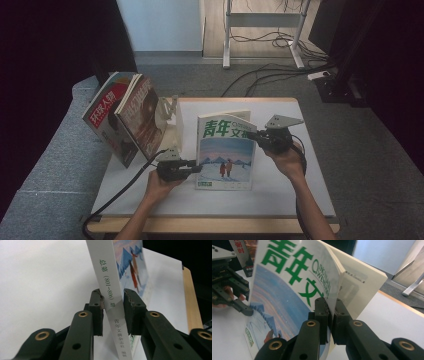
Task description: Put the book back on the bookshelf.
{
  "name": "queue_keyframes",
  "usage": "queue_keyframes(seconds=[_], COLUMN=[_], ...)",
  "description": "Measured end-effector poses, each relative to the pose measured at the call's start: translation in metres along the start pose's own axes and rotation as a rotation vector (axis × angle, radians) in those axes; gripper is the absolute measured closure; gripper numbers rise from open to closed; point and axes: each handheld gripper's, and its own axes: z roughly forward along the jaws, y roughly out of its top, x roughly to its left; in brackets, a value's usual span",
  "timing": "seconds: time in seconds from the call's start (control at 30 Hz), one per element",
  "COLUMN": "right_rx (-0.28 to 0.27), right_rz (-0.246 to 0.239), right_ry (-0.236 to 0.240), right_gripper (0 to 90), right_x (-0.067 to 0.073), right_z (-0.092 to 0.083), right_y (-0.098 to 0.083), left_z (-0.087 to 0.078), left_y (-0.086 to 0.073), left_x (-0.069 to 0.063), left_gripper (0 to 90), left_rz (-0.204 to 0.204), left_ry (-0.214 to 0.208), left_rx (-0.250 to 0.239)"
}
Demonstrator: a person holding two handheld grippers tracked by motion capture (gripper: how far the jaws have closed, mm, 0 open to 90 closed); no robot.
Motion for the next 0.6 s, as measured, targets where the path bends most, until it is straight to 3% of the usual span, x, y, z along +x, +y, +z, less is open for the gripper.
queue_keyframes(seconds=[0.13, 0.3, 0.43, 0.6], right_rx=[-0.017, -0.04, -0.051, -0.052], right_rz=[-0.008, -0.023, -0.022, -0.011], right_ry=[-0.007, 0.017, 0.025, 0.024], right_gripper=[82.7, 79.3, 67.9, 60.2], right_x=[0.003, 0.009, 0.009, 0.004], right_z=[0.0, -0.001, -0.005, -0.009], right_y=[0.008, 0.015, 0.014, 0.007], left_z=[-0.007, -0.014, -0.015, -0.015], left_y=[-0.002, -0.007, -0.009, -0.011], left_x=[-0.008, -0.019, -0.022, -0.025], left_gripper=[72.2, 73.7, 74.2, 74.3], left_rz=[0.038, 0.07, 0.073, 0.081], left_ry=[-0.003, 0.012, 0.012, 0.021], left_rx=[-0.001, -0.008, -0.017, -0.025])
